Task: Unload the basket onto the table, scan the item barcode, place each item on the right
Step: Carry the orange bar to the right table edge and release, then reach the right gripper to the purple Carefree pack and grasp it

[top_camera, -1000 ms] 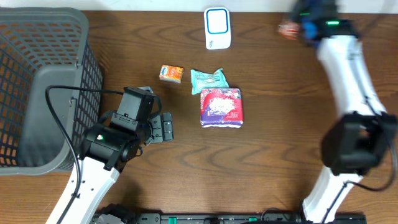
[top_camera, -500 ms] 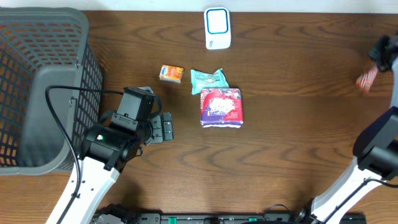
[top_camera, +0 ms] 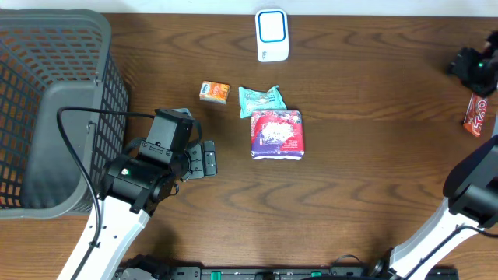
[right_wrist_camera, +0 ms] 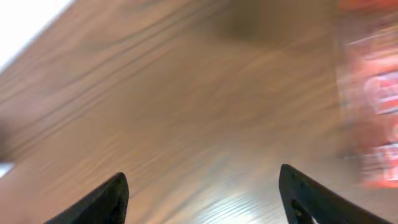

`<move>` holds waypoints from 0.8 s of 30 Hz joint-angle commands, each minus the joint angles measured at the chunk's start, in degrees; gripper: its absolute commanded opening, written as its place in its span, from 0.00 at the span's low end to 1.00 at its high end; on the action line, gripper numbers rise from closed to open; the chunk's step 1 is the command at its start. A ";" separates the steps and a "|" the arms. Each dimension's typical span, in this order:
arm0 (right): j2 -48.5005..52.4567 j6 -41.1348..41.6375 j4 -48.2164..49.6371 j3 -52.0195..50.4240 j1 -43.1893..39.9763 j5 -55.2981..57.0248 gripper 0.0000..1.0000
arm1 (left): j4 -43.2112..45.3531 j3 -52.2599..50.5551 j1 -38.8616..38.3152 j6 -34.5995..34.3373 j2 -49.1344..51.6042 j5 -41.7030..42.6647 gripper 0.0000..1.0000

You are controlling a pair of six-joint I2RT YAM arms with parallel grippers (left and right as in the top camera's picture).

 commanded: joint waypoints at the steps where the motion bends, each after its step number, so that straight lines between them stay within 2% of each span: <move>1: -2.78 -3.15 -7.63 -0.13 4.44 -26.45 0.63 | -0.15 0.07 0.26 0.74 0.11 -0.31 0.98; 4: -2.75 -10.21 -15.87 -1.09 9.53 -25.22 0.61 | -0.15 0.07 0.24 0.74 0.11 -0.31 0.98; 5: -2.75 -12.70 -18.67 -2.27 12.98 -22.47 0.66 | -0.15 0.07 0.26 0.74 0.11 -0.31 0.98; 9: -2.75 -13.22 -21.07 -6.10 20.94 -13.81 0.90 | -0.15 0.07 0.26 0.74 0.11 -0.31 0.98; 12: -2.75 -13.16 -19.28 -10.40 26.21 -13.49 0.98 | -0.15 0.07 0.24 0.74 0.11 -0.31 0.98; 17: -2.75 -9.35 -11.91 -18.18 32.37 -14.32 0.95 | -0.15 0.07 0.24 0.74 0.11 -0.31 0.98; 20: -2.75 -5.22 -5.77 -23.80 34.73 -14.93 0.85 | -0.15 0.07 0.26 0.74 0.11 -0.31 0.98; 24: -2.75 -4.09 2.47 -29.53 36.39 -19.98 0.78 | -0.15 0.07 0.26 0.74 0.11 -0.31 0.98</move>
